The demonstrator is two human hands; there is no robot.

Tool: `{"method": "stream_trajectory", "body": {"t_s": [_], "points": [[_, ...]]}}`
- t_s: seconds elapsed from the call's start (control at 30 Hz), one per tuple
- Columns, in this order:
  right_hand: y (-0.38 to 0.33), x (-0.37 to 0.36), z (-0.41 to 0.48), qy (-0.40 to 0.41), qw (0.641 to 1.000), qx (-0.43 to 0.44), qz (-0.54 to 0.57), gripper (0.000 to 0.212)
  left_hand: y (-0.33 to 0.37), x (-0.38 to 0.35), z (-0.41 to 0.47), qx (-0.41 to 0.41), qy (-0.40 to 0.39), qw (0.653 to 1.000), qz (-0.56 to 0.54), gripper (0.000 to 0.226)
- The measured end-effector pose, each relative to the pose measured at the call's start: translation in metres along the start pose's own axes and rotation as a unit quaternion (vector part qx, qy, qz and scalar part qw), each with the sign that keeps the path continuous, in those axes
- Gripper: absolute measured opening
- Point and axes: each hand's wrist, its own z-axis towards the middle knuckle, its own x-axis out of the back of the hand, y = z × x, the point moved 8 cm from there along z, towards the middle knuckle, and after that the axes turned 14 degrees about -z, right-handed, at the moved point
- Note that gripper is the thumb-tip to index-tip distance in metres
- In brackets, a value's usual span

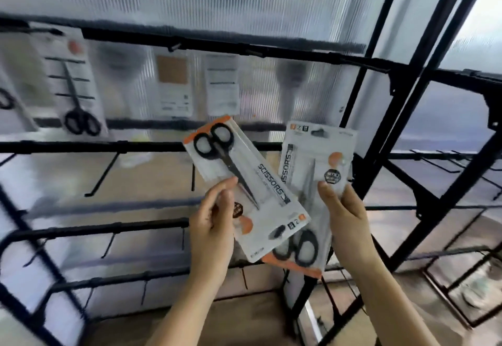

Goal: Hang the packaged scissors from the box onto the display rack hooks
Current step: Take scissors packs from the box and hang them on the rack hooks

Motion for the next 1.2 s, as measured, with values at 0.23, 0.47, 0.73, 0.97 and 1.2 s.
{"method": "stream_trajectory", "body": {"t_s": [0.23,0.47,0.73,0.97,1.2], "points": [[-0.005,-0.044,0.017,-0.056,0.998,0.017,0.004,0.033,0.023,0.049,0.004,-0.029,0.073,0.996,-0.028,0.046],[-0.039,-0.128,0.025,-0.185,0.981,0.064,-0.006,0.016,0.055,0.106,0.001,-0.028,0.161,0.986,-0.026,0.031],[-0.052,-0.209,0.007,-0.260,0.962,0.084,0.002,0.019,0.091,0.170,-0.013,-0.061,0.270,0.961,-0.027,0.018],[-0.054,-0.286,0.006,-0.255,0.966,0.044,0.020,0.014,0.120,0.245,0.010,-0.080,0.283,0.955,-0.022,0.020],[-0.063,-0.343,0.009,-0.203,0.978,0.018,0.046,0.011,0.149,0.286,0.061,-0.063,0.195,0.979,0.017,0.021]]}}
